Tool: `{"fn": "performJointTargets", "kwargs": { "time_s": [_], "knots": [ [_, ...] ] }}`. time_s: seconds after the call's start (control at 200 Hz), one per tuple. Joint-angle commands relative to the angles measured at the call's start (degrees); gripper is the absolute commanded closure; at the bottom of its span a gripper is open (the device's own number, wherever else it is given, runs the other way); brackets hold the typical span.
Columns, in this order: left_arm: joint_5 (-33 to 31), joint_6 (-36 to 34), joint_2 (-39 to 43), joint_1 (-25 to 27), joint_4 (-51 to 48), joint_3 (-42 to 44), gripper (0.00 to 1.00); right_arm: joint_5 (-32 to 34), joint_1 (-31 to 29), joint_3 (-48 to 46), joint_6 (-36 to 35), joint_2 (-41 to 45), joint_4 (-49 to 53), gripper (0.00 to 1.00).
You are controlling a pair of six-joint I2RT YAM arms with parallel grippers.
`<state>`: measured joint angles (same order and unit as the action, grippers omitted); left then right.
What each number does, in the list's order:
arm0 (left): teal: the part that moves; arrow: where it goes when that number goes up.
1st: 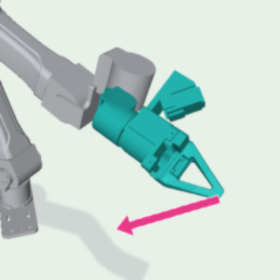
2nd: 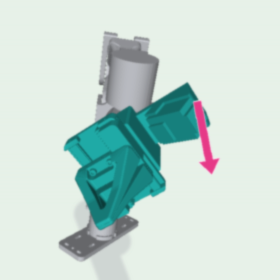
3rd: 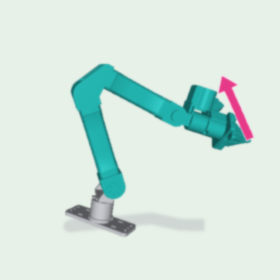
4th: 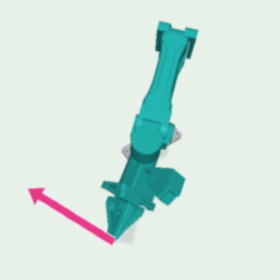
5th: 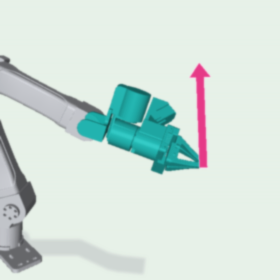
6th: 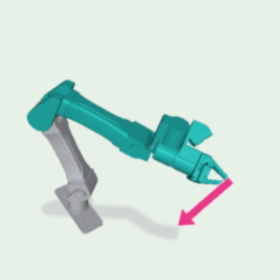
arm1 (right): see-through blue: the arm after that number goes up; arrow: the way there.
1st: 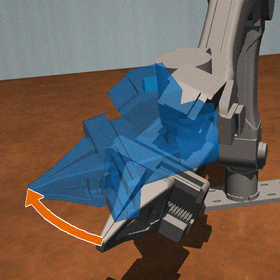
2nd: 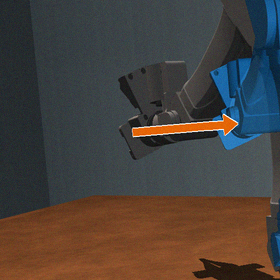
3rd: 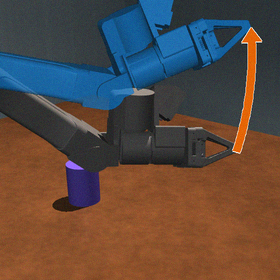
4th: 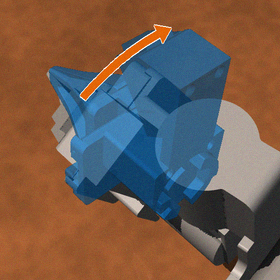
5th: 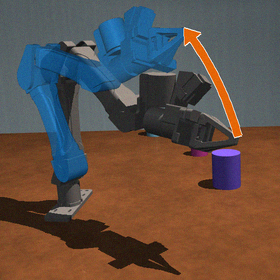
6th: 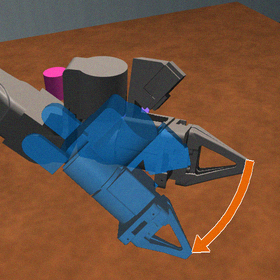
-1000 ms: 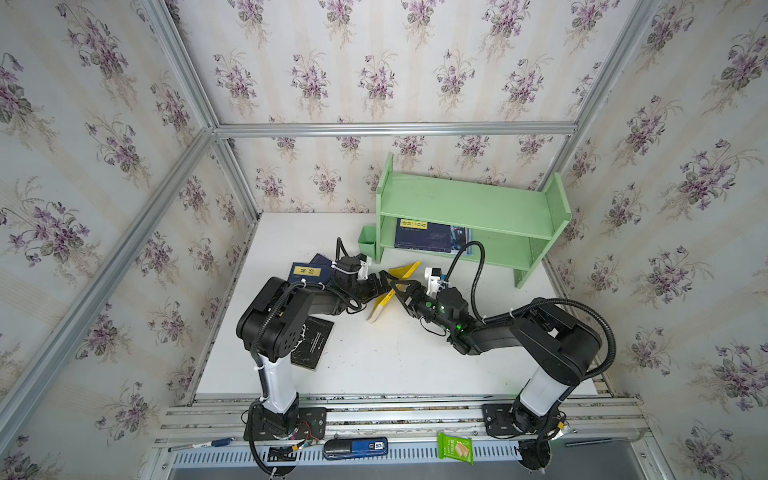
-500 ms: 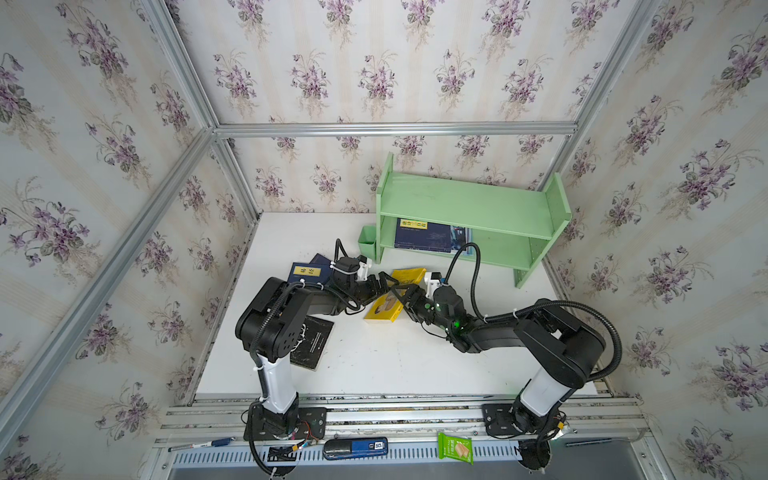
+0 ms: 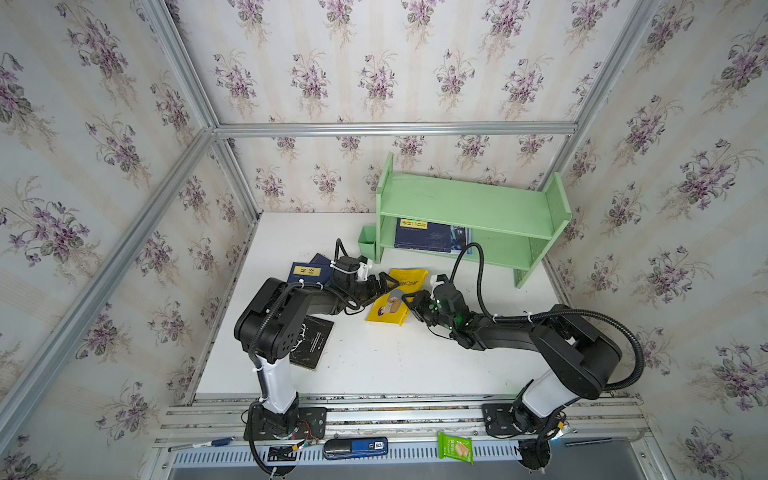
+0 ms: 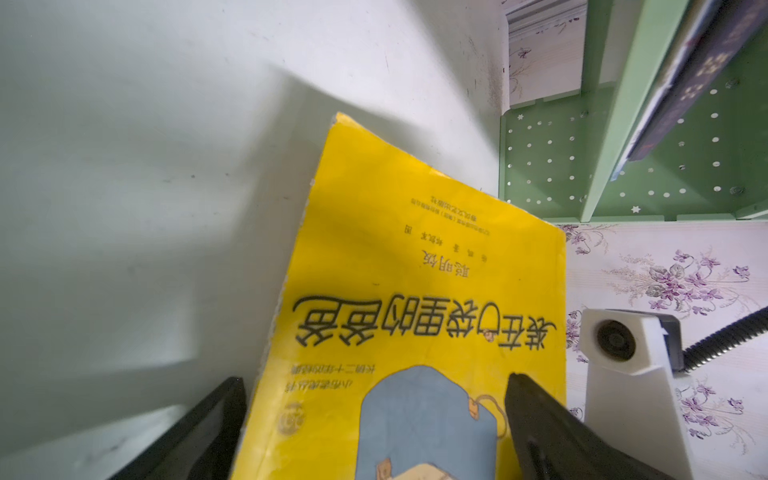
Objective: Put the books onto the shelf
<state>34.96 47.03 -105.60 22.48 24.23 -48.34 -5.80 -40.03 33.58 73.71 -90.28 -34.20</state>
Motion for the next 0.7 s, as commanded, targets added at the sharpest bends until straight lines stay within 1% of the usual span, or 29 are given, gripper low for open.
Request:
{"fn": "performJointTargets", "kwargs": {
  "time_s": [0.0, 0.145, 0.285, 0.435, 0.465, 0.585, 0.695],
  "knots": [
    [1.07, -0.68, 2.97, -0.59, -0.32, 0.75, 0.01, 1.52, 0.04, 0.25, -3.05, 3.42, 1.97, 0.75],
    [1.61, -1.94, 9.47, -1.89, -1.04, 2.99, 0.01, 2.94, 0.04, 0.38, -6.6, 11.39, 9.52, 0.76],
    [2.15, -4.9, 16.95, -3.27, -4.88, 5.22, 0.01, 2.66, 0.04, 1.94, -10.15, 21.03, 17.92, 0.76],
    [1.5, -7.26, 26.09, -4.73, -10.19, 7.22, 0.01, 1.15, 0.05, 3.83, -10.93, 30.45, 24.67, 0.77],
    [1.43, -7.58, 27.8, -5.08, -11.01, 7.49, 0.01, 1.14, 0.04, 3.94, -10.79, 32.46, 25.35, 0.78],
    [1.63, -8.11, 33.81, -6.44, -13.97, 7.52, 0.01, 3.59, 0.09, 5.88, -11.86, 39.31, 29.79, 0.79],
    [3.65, -6.66, 37.91, -6.66, -14.6, 6.78, 0.01, 7.31, 0.15, 9.98, -14.53, 42.79, 33.36, 0.78]
  ]
}}
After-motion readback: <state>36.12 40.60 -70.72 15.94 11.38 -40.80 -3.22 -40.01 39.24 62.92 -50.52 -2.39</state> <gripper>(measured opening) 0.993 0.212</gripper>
